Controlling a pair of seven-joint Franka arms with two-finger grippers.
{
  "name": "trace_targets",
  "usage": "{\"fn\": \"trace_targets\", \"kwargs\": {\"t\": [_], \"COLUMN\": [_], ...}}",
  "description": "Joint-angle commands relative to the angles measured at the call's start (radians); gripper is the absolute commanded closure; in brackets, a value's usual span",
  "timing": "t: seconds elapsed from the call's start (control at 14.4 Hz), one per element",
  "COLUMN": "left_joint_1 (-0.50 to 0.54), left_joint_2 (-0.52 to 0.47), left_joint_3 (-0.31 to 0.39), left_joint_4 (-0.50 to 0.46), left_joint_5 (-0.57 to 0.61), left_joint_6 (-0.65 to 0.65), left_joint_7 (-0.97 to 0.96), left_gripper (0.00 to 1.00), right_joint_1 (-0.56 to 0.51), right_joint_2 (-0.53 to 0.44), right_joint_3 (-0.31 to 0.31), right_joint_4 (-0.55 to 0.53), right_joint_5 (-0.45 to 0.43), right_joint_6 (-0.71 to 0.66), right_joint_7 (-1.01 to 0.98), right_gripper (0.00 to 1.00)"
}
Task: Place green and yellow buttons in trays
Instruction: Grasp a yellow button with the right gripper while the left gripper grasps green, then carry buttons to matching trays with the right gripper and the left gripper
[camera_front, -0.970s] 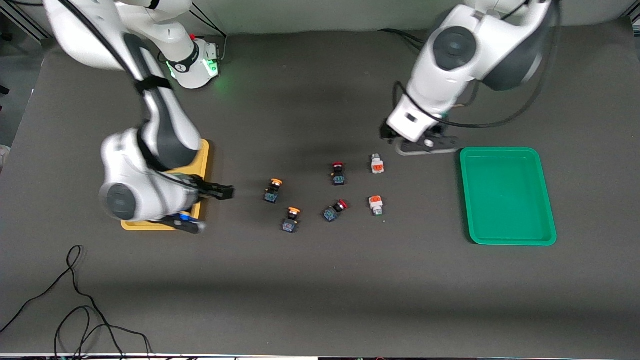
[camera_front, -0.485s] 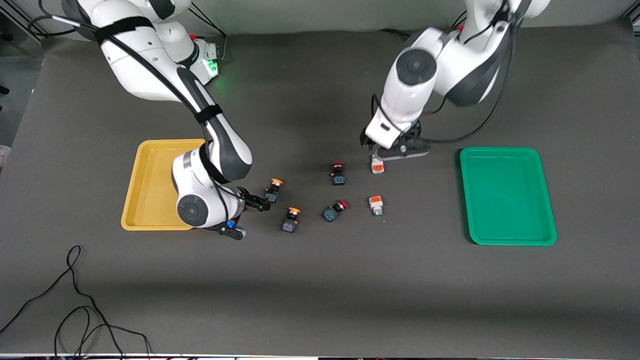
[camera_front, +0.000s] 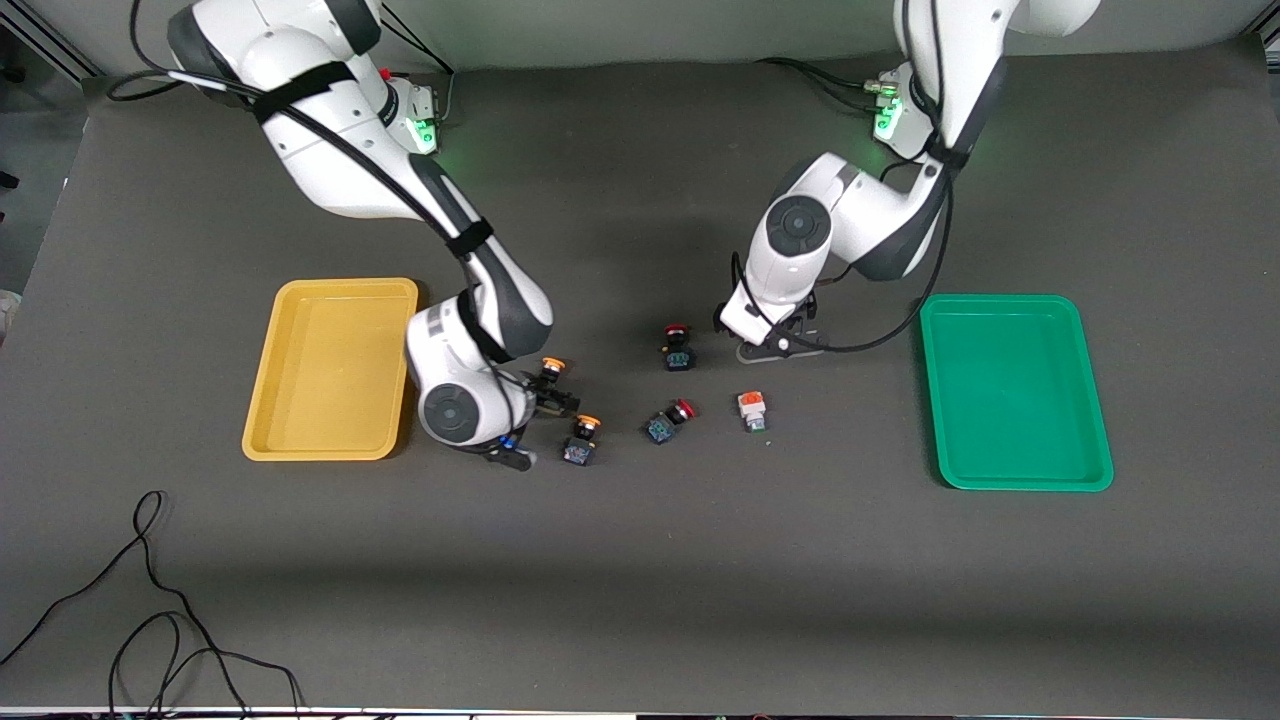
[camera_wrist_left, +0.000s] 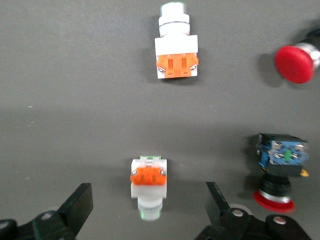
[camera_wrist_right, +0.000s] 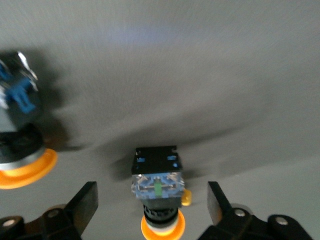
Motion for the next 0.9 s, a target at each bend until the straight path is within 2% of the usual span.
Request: {"fn": "trace_targets", "kwargs": {"t": [0.0, 0.07, 0.21, 0.28, 0.55, 0.62, 0.69, 0.83], "left_joint_1": [-0.019, -0.02, -0.026, -0.035, -0.032, -0.032, -0.029, -0.026], "left_joint_2": [0.037, 0.054, 0.082, 0.08, 0.07, 0.065, 0.059, 0.034], "left_joint_3": [0.012, 0.012, 0.012, 0.012, 0.012, 0.012, 0.012, 0.018], "left_joint_4": [0.0, 0.0, -0.015, -0.036, -0.05, -0.047, -0.047, -0.033], "left_joint_5": [0.022, 0.022, 0.022, 0.022, 0.022, 0.022, 0.022, 0.02], "left_joint_6": [0.039, 0.049, 0.079, 0.104, 0.11, 0.104, 0.098, 0.058], "left_joint_7": [-0.032, -0.034, -0.034, -0.034, -0.046, -0.048, -0.048, -0.048], "left_gripper": [0.0, 0.0, 0.0, 0.03, 0.56, 0.64, 0.68, 0.69], "right_joint_1": [0.015, 0.011, -0.001, -0.007, -0.132, -0.168, -0.189, -0.193], "right_joint_2": [0.002, 0.0, -0.013, -0.026, -0.165, -0.199, -0.222, -0.243], "right_joint_3": [-0.01, -0.01, -0.013, -0.019, -0.024, -0.034, -0.06, -0.155], "right_joint_4": [-0.036, -0.036, -0.03, -0.027, -0.034, -0.036, -0.036, -0.057], "right_joint_5": [0.021, 0.021, 0.021, 0.021, 0.008, -0.003, -0.018, -0.04], "right_joint_6": [0.027, 0.018, -0.023, -0.045, -0.26, -0.329, -0.391, -0.462], "right_joint_7": [0.011, 0.004, -0.005, -0.005, -0.124, -0.165, -0.224, -0.38], "right_gripper": [0.59, 0.98, 1.0, 1.0, 1.0, 1.0, 1.0, 1.0]}}
